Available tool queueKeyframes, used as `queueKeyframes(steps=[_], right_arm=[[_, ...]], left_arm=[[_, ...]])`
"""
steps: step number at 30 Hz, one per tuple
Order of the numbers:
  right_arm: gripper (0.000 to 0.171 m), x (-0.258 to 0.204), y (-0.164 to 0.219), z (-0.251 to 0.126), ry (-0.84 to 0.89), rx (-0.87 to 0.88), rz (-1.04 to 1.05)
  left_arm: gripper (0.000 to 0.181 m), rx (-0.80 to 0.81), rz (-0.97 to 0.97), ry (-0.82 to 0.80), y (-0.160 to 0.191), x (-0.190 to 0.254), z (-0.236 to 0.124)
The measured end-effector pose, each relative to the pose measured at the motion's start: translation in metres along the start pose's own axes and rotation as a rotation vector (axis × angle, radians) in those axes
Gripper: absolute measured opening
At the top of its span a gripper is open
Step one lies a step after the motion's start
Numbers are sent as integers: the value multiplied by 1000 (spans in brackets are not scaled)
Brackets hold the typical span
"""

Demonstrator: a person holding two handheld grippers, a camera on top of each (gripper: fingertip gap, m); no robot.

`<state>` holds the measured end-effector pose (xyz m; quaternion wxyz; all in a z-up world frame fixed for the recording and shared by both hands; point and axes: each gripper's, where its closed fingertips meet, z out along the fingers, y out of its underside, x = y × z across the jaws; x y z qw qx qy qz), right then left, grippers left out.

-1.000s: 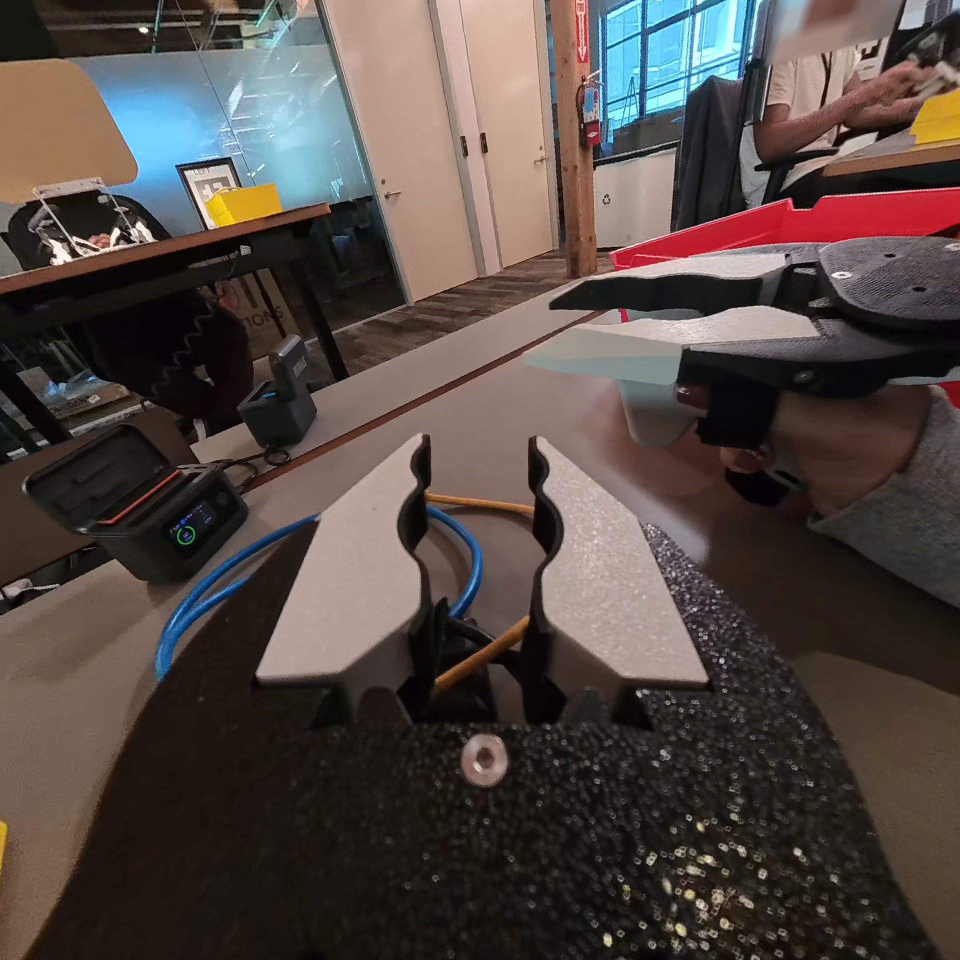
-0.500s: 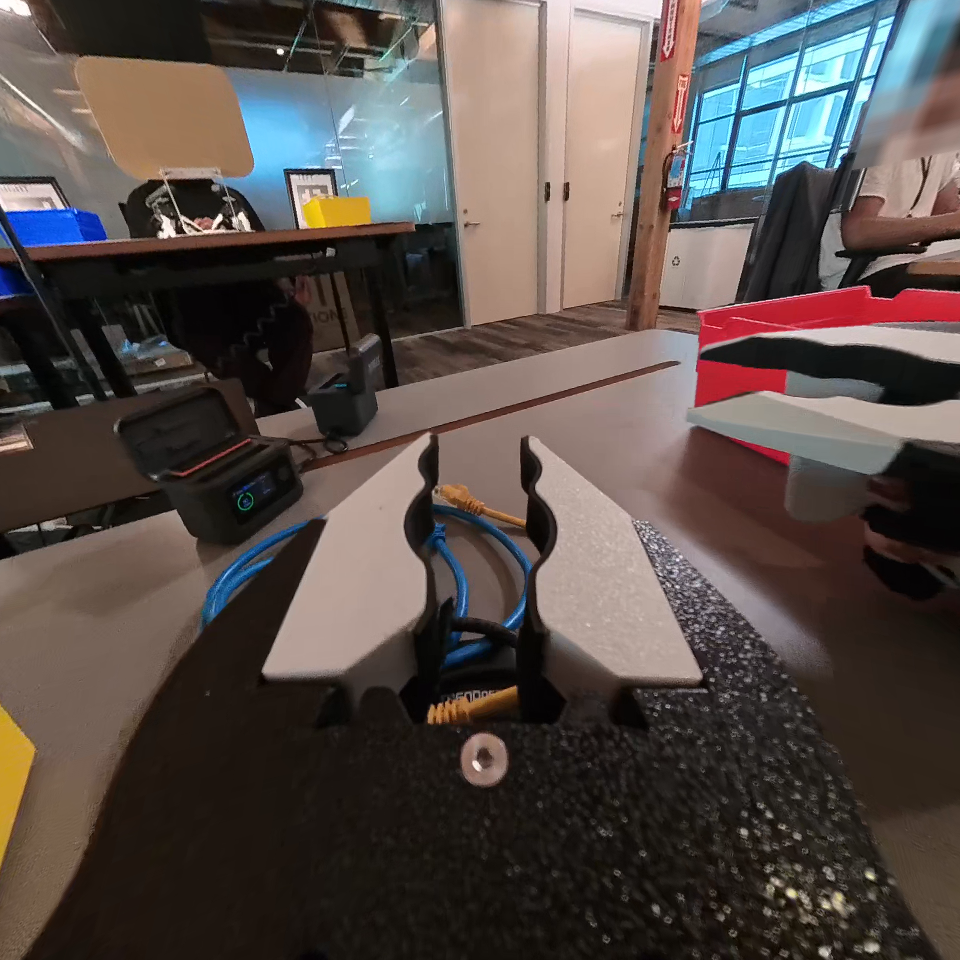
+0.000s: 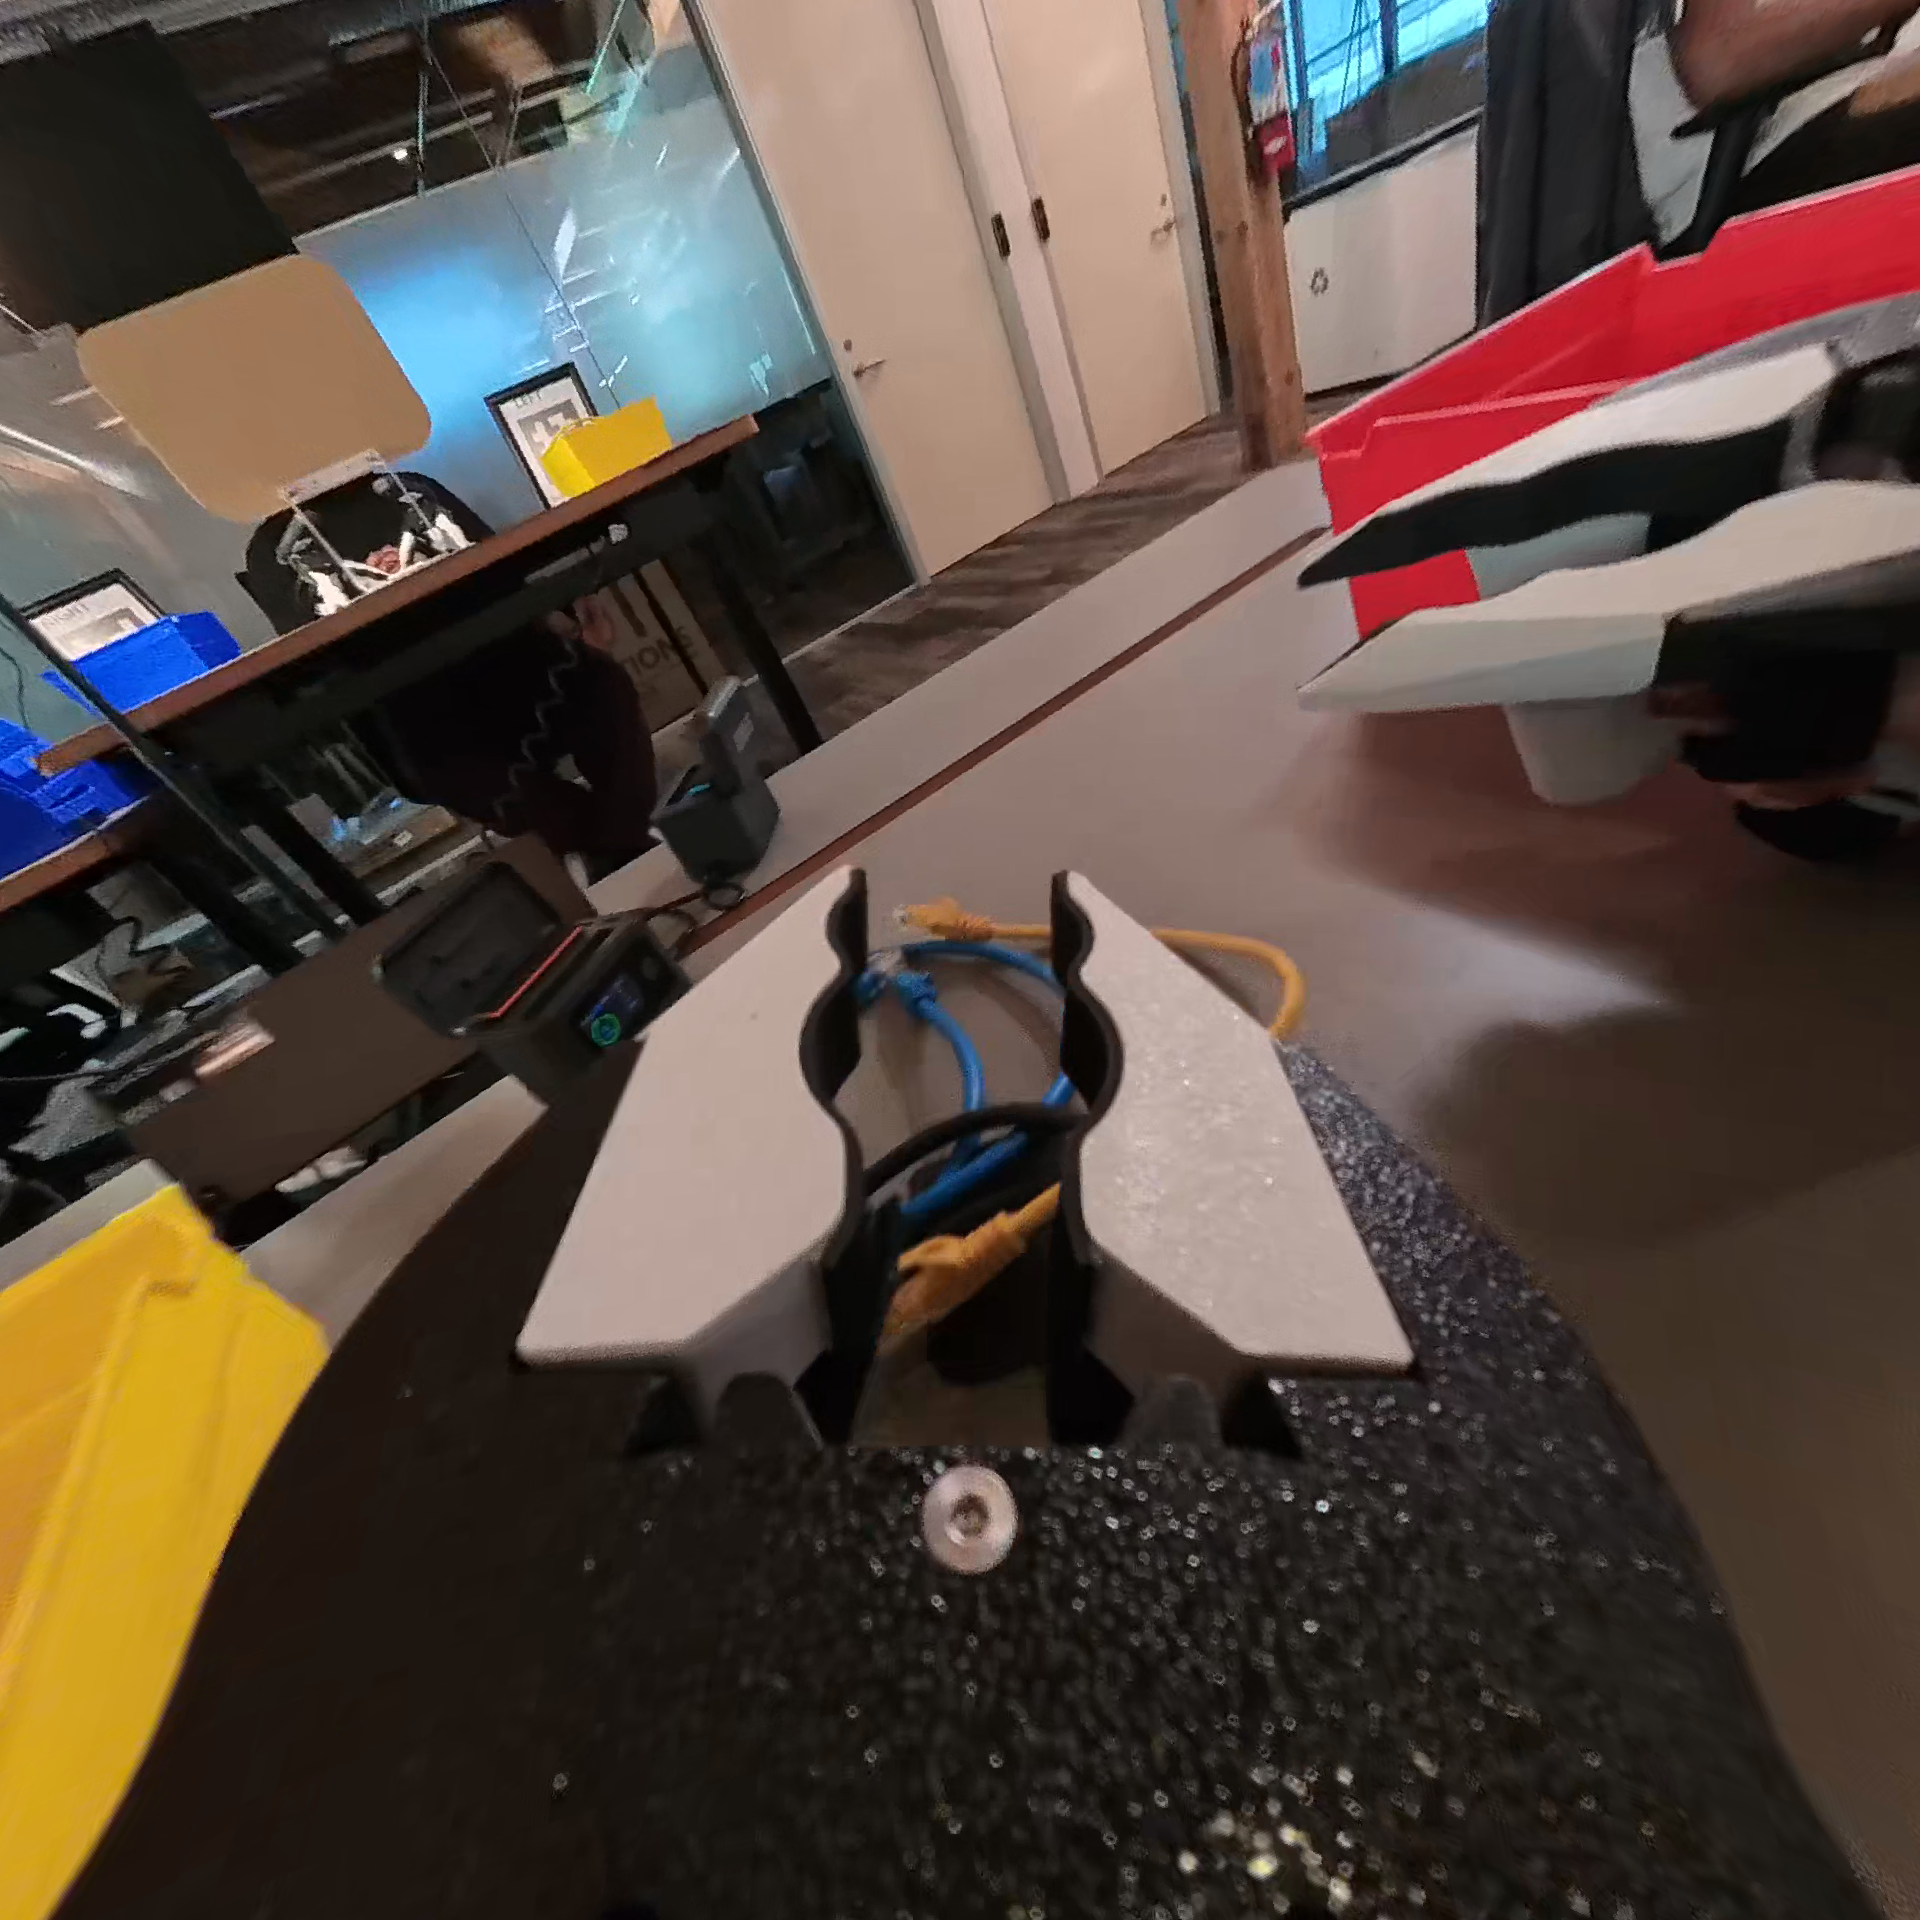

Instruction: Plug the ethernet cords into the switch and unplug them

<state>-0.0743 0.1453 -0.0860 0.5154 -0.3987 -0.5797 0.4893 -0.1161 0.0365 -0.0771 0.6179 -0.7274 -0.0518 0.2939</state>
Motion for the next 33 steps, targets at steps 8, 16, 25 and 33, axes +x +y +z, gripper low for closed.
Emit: queueKeyframes(steps=[8,16,25,33], right_arm=[[47,-19,7,2,-71,-50,-69],[47,-33,10,4,-122,-74,-141],[46,-44,15,9,-140,-99,-251],[46,-47,16,10,-134,-105,-292]], left_arm=[[47,-85,-34,97,33,1,-7],[48,-157,167,168,44,33,-9],[42,-195,204,190,54,35,5],[27,-194,213,159,53,30,5]])
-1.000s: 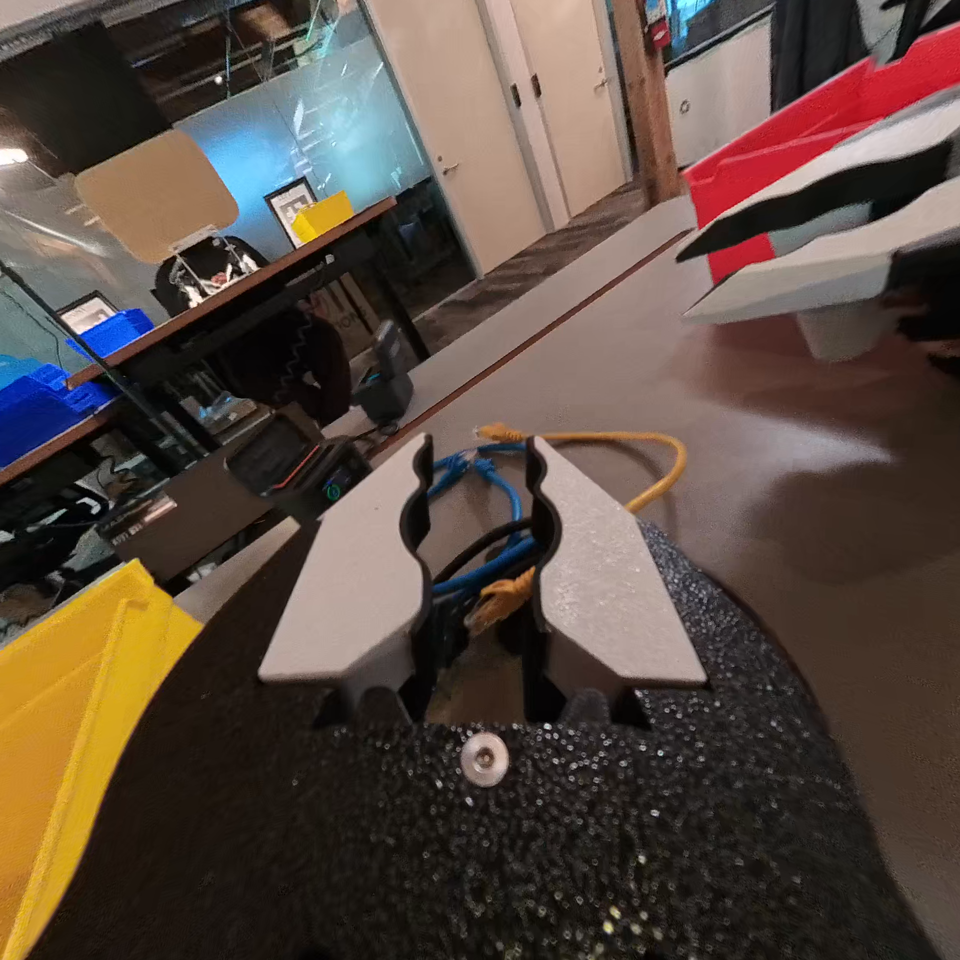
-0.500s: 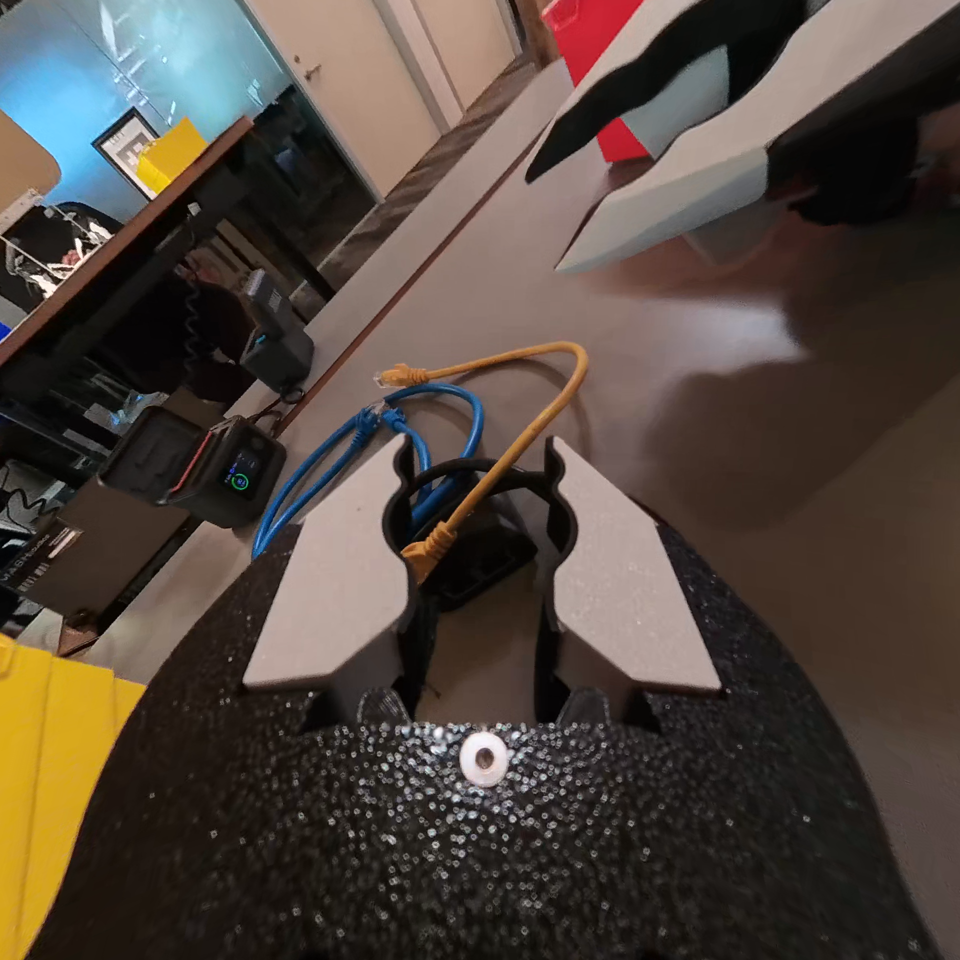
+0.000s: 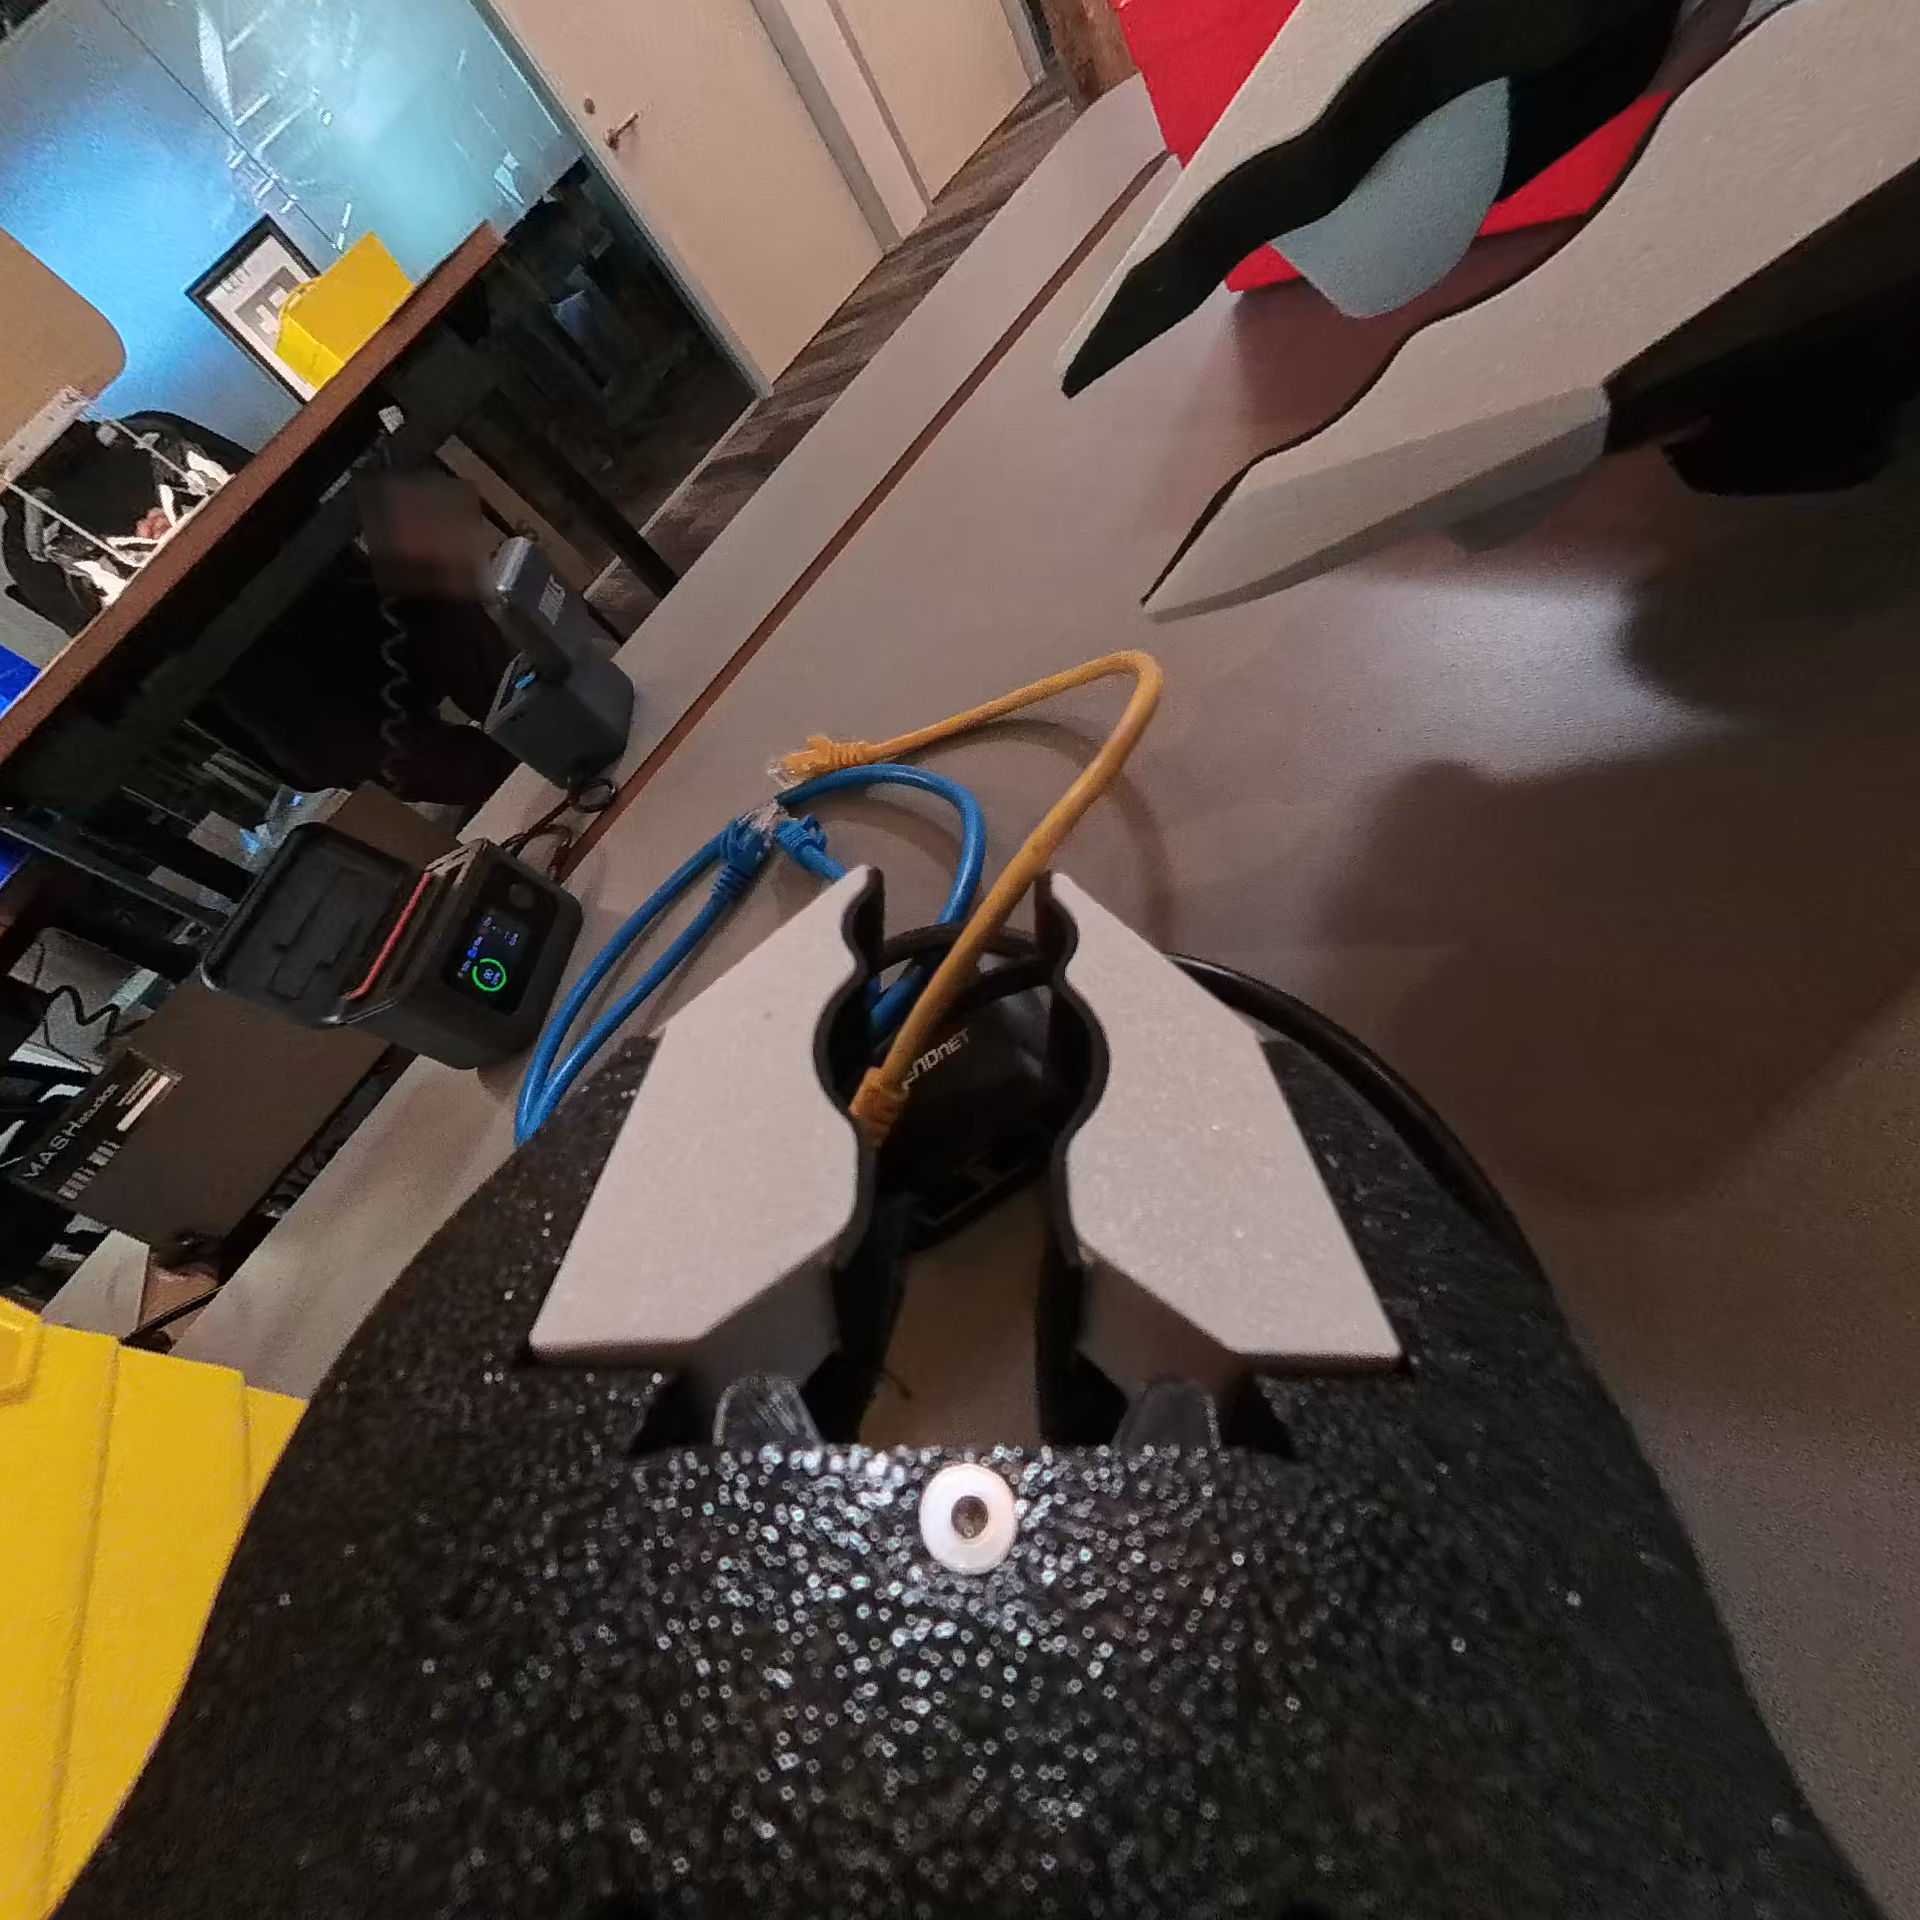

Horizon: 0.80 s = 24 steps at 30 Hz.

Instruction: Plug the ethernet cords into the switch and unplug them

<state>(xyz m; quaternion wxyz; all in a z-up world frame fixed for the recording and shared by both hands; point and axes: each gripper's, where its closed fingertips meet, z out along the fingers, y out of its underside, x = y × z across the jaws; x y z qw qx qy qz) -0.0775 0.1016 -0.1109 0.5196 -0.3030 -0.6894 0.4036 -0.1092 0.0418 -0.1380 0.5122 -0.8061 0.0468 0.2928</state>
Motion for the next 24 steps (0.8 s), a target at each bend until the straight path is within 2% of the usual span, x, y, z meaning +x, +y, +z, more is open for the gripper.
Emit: queueKeyframes(steps=[5,8,14,18,24], right_arm=[[46,2,-1,0,2,5,18],[46,3,-1,1,1,7,26],[48,9,-5,-1,17,31,74],[51,16,-11,-5,40,70,131],[54,32,-21,-11,118,136,177]], left_arm=[[8,-8,33,8,0,4,0],[6,14,27,-11,-3,1,-2],[3,227,-77,-97,-42,-22,-25],[2,379,-334,-43,-68,-39,-39],[2,550,-790,290,-104,-47,-36]])
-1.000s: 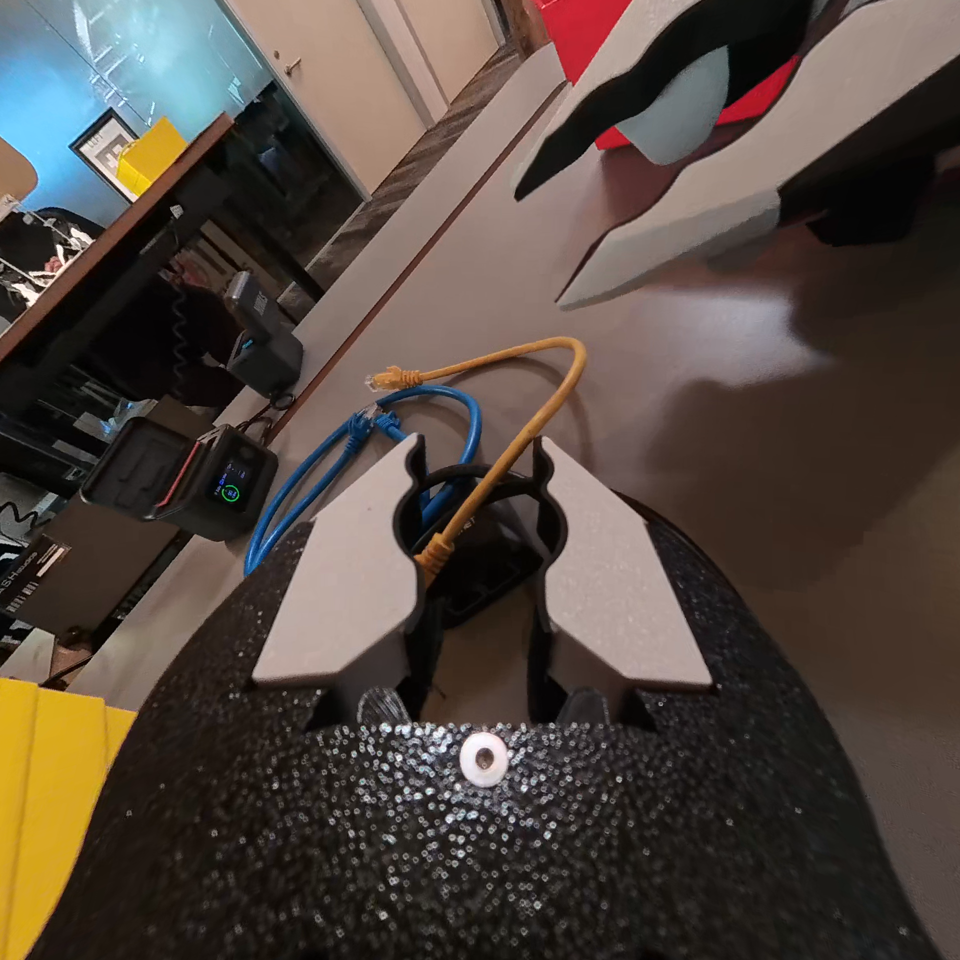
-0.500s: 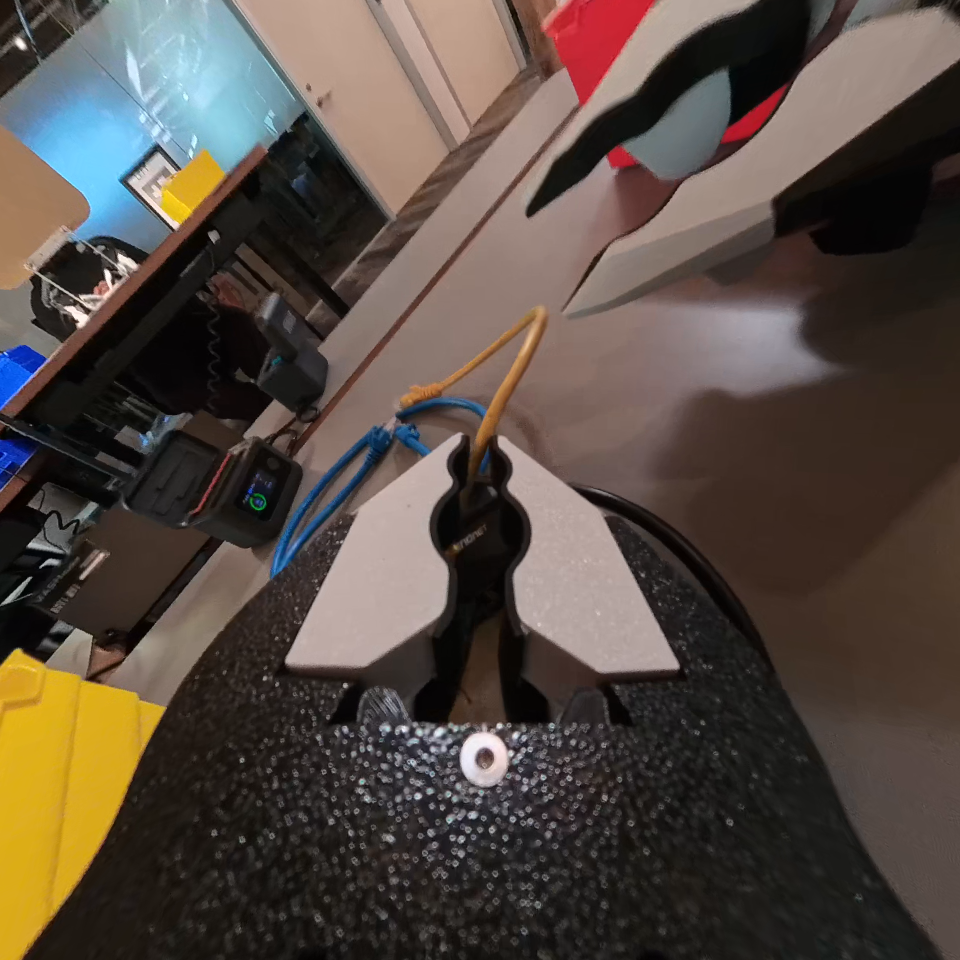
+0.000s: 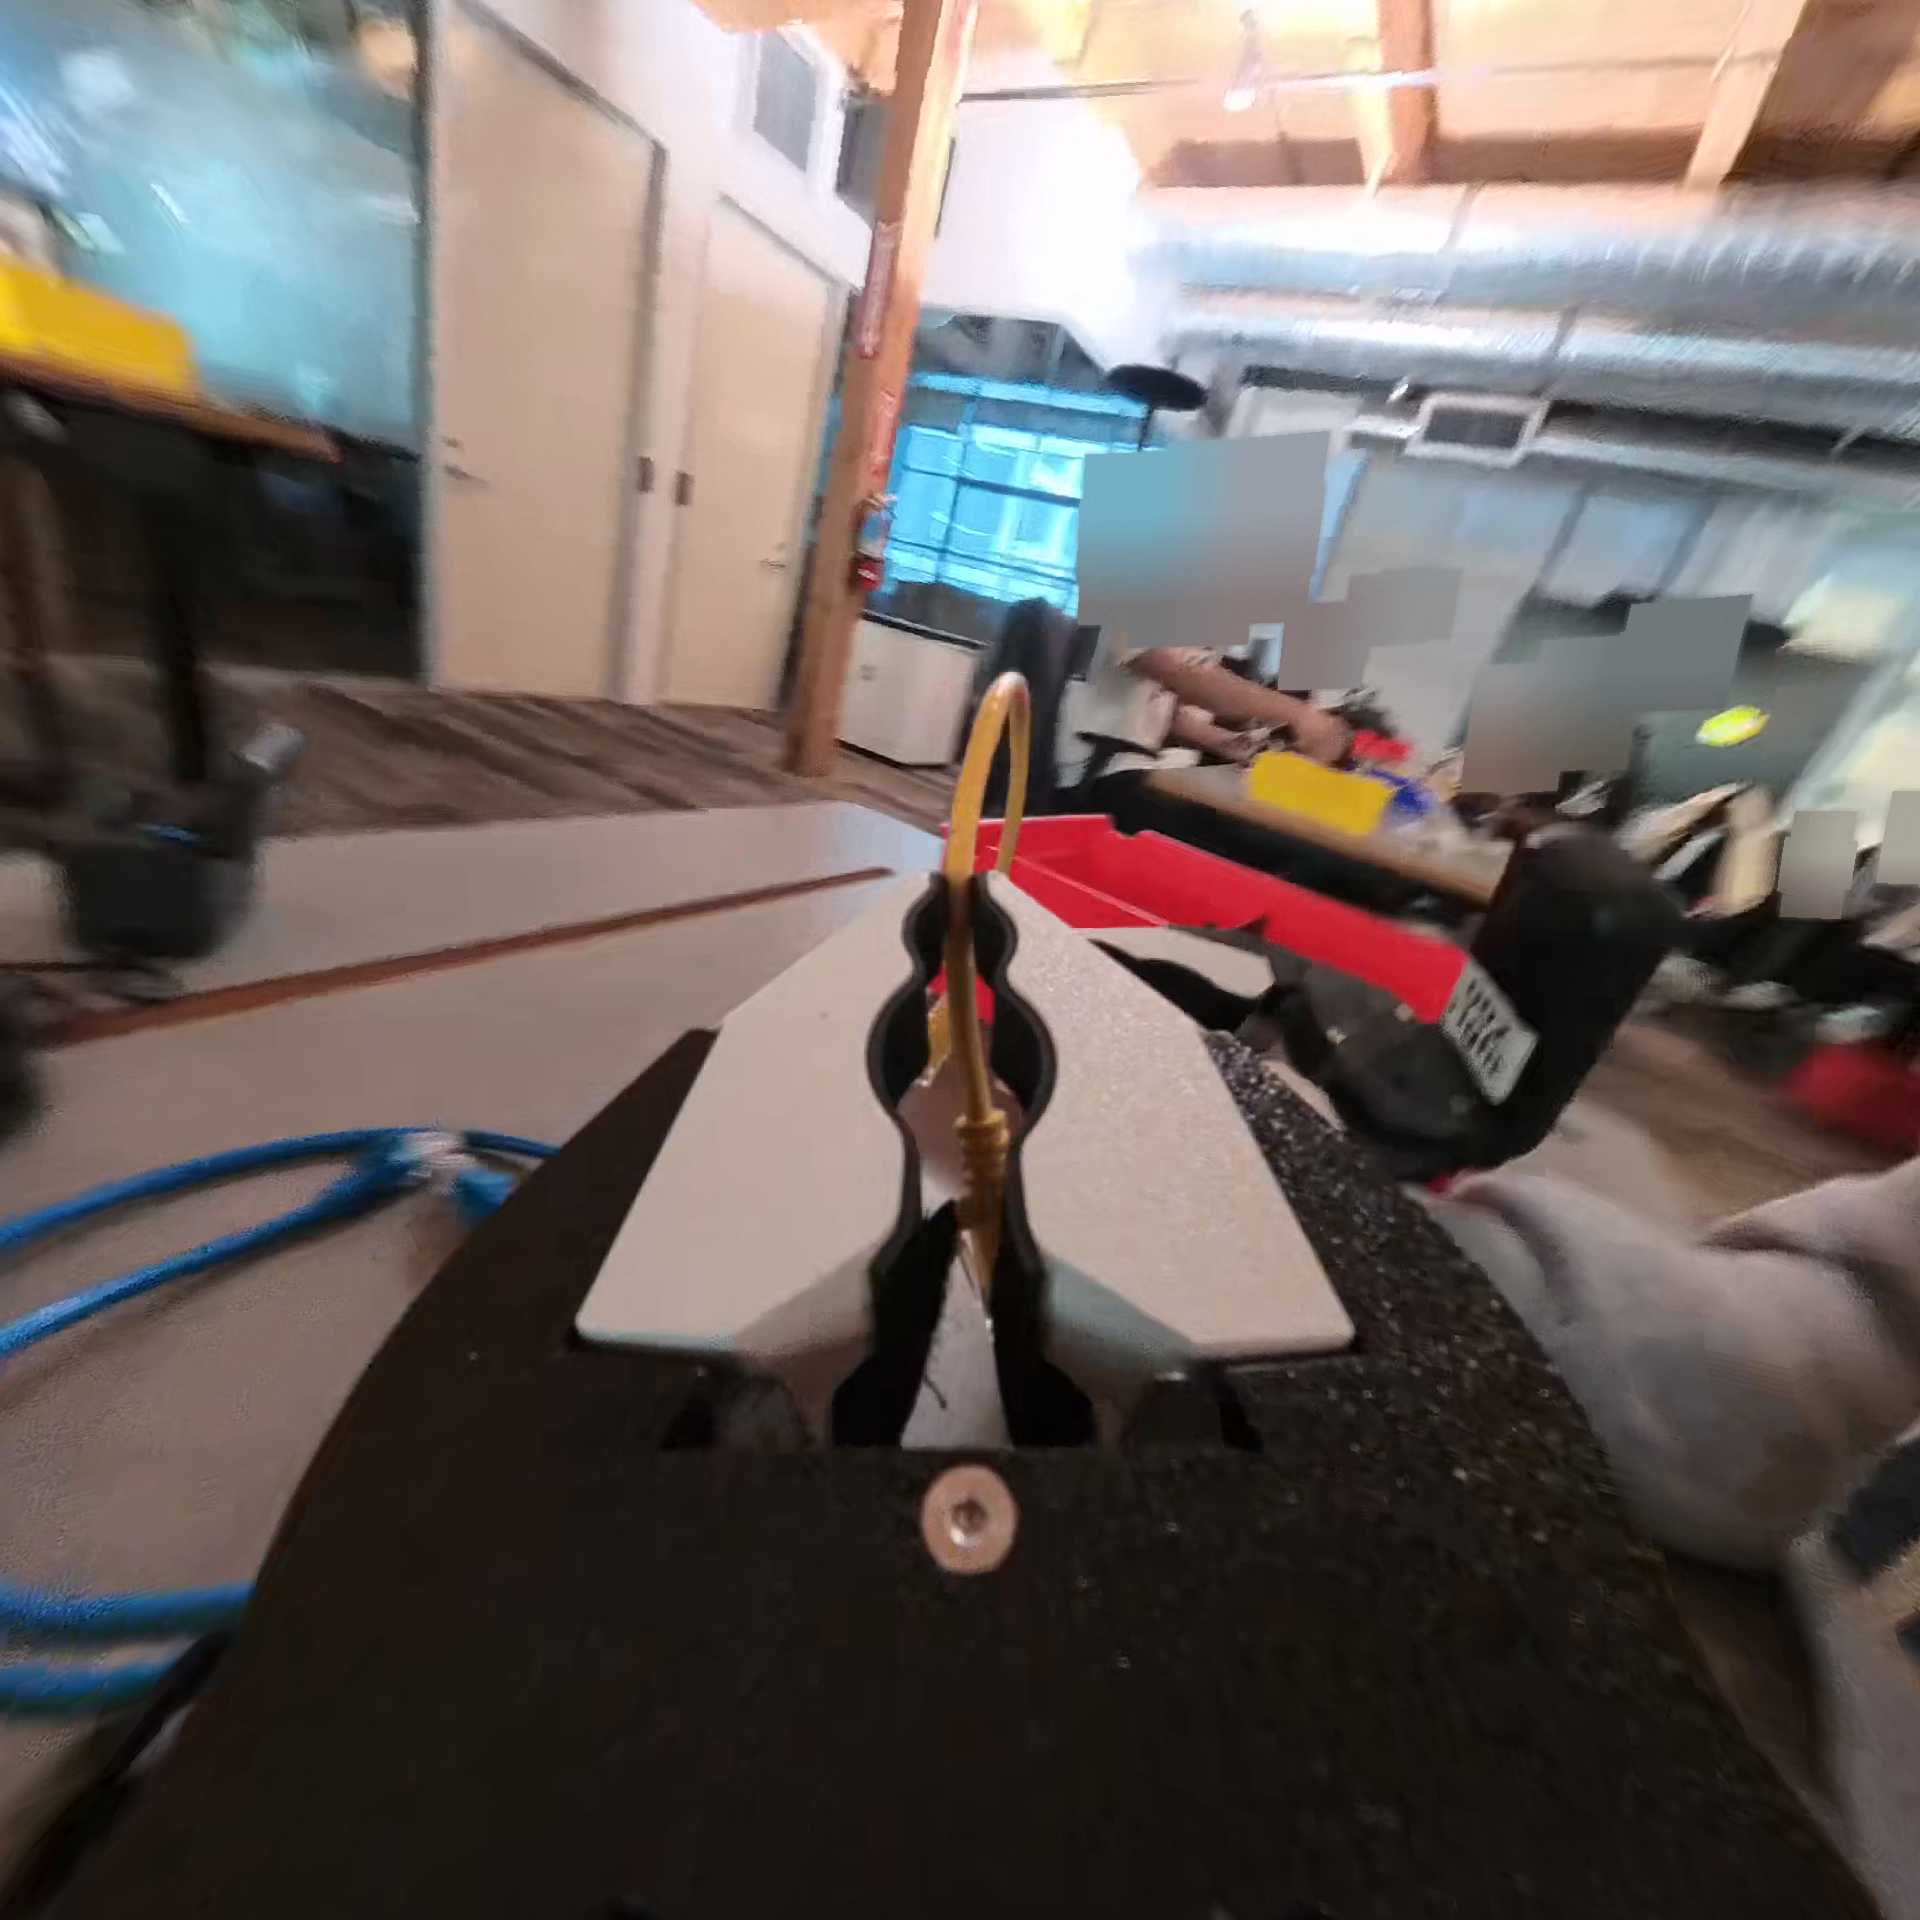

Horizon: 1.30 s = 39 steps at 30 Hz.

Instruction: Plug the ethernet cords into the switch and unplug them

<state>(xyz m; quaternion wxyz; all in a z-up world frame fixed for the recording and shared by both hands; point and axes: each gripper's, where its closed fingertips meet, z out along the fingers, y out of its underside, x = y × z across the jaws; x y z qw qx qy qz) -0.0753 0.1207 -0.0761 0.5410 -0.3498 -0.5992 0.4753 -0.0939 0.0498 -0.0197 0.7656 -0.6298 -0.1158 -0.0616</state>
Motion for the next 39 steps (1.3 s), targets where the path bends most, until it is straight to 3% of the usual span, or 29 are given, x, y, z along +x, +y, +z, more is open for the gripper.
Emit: queueKeyframes(steps=[2,6,10,13,16,17,21,24,27,29,34,39], right_arm=[[52,13,-11,-7,86,60,-27],[50,22,-18,-14,145,107,-47],[50,22,-8,-10,127,60,-38],[50,21,-5,-10,116,50,-28],[50,20,-2,-8,97,35,-20],[49,19,-1,-8,90,31,-18],[49,15,2,-6,66,18,-19],[47,9,5,-3,37,4,-28],[46,4,9,-1,17,-18,-52],[46,2,9,0,7,-19,-58],[46,-1,12,1,-7,-31,-64],[46,-4,13,1,-17,-35,-79]], left_arm=[[2,-76,-151,75,7,-1,21],[2,-275,-216,101,38,-11,70],[2,-361,-191,40,61,-37,112],[3,-524,-122,-90,96,-71,123],[44,-554,-146,-78,99,-69,124],[58,-536,-132,-67,92,-64,121],[56,-574,31,-71,73,-47,80],[58,-612,110,-186,66,-51,37],[58,-758,228,-450,76,-85,-18],[66,-817,247,-506,87,-93,-41],[102,-815,-4,-431,111,-79,-55],[106,-914,42,-443,114,-78,-56]])
